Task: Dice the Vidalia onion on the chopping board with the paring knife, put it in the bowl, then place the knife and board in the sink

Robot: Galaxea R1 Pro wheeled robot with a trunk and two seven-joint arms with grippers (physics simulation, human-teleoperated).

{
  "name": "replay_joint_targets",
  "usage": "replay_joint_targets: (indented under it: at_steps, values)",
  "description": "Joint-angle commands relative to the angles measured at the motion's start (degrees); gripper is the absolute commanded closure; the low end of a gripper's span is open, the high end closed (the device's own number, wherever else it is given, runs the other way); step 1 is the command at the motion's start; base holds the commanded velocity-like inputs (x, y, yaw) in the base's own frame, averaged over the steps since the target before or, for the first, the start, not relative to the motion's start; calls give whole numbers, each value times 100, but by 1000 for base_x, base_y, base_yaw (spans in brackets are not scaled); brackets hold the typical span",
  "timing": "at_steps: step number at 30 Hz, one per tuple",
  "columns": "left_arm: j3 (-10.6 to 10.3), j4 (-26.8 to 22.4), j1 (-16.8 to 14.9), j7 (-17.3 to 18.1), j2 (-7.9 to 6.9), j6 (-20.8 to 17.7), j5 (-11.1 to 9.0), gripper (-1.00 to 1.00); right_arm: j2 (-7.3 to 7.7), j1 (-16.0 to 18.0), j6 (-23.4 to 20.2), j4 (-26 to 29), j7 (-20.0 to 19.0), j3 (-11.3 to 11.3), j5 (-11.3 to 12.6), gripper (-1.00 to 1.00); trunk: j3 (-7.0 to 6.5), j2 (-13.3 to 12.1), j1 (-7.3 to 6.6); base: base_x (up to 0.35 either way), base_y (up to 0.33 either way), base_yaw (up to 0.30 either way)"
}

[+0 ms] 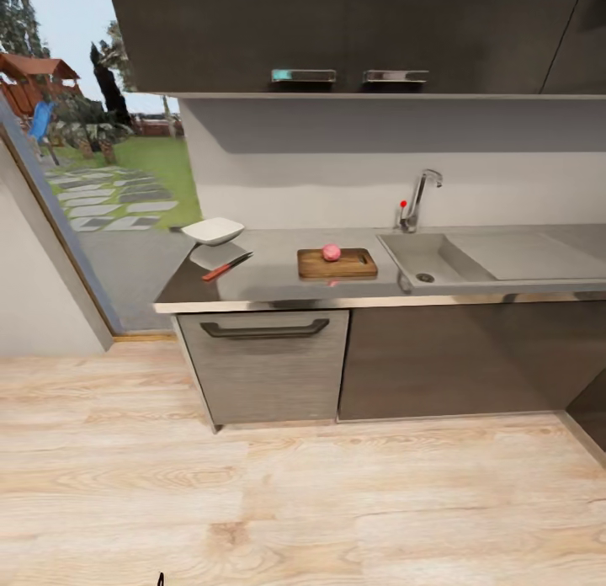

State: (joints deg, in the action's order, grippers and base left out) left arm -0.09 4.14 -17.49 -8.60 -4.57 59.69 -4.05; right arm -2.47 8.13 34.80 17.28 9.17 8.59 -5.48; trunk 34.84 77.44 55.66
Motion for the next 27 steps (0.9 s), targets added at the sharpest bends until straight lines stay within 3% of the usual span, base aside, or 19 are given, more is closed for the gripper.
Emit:
replay_joint_targets:
  at_steps: [1,27]
  values:
    - [-8,18,-8,25,-5,25,-35,-100,-1,4,4,-4,59,11,-58,-100,5,3,0,0,301,0]
    - [-8,17,-8,25,-64,31,-97,-100,-16,3,-1,-5,70,13,-59,-100,5,3,0,27,301,0]
